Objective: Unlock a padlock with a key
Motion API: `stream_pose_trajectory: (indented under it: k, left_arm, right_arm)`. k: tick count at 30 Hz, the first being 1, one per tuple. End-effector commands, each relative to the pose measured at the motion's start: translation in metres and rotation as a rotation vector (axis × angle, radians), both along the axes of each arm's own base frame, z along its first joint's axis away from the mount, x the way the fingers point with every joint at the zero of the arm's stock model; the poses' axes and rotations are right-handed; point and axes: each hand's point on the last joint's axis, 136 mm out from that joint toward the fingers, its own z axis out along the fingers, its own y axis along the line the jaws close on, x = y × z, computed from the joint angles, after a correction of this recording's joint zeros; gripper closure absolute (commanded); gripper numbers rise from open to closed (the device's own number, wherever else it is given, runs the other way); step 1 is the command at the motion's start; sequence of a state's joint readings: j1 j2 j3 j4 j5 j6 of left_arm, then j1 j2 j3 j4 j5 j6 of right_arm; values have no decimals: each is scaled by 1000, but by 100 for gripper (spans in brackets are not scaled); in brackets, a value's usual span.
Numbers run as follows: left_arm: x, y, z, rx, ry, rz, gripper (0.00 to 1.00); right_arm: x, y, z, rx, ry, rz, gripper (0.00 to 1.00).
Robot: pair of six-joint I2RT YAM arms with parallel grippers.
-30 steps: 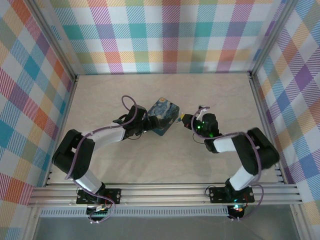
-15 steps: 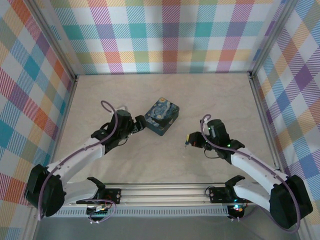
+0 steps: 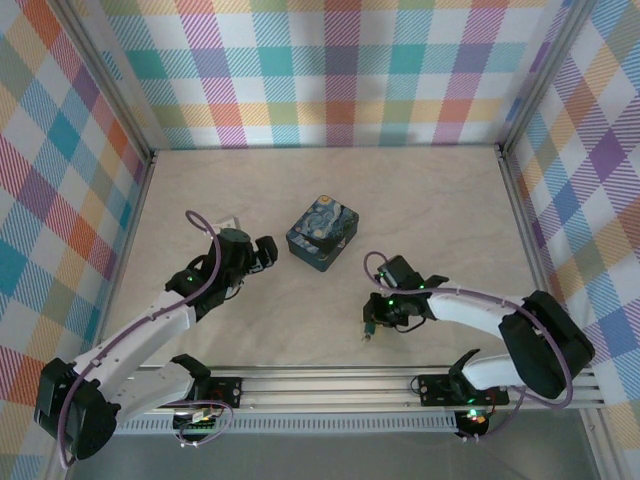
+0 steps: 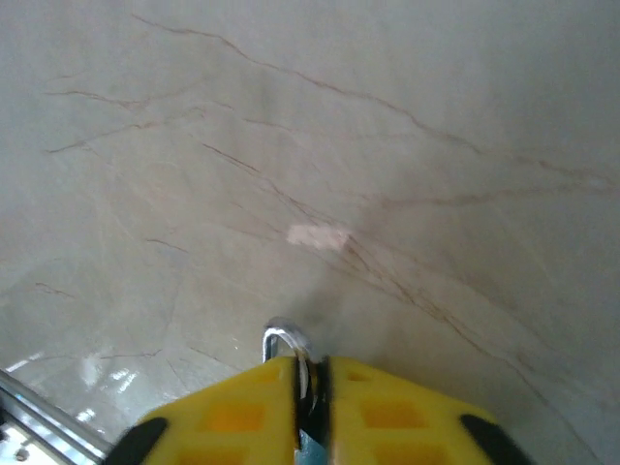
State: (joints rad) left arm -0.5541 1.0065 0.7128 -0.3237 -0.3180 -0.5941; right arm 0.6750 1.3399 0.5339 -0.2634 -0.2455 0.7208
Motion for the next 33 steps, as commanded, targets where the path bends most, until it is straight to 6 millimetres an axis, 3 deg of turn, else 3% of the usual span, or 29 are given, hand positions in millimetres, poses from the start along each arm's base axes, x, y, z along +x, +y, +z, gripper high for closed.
stream_pose_trajectory:
  k: [1,5,11,15,17,22,26,33]
  left_arm:
    - [-2,12,8,51,-19,25,4]
    - [-1,19,16,78,-38,50,4]
    - [4,53,32,189,-98,193,0]
    - [8,80,47,265,-188,283,0]
    - [13,92,54,300,-250,304,0]
    - [14,135,34,371,-263,410,0]
    - [14,147,1,383,-227,406,0]
    - [13,154,-38,386,-156,354,0]
  right_arm:
    - [20,7,20,14,-106,-8,71]
    - [40,-9,49,-57,-263,-26,54]
    - [84,-42,118,-122,-629,-104,27]
    - [109,-79,158,-238,-869,-173,3]
    - [119,-98,167,-297,-949,-205,0]
    - [145,-146,160,-420,-1063,-332,0]
    - [162,-171,137,-469,-1017,-421,0]
    - [189,-166,138,-512,-1143,-342,0]
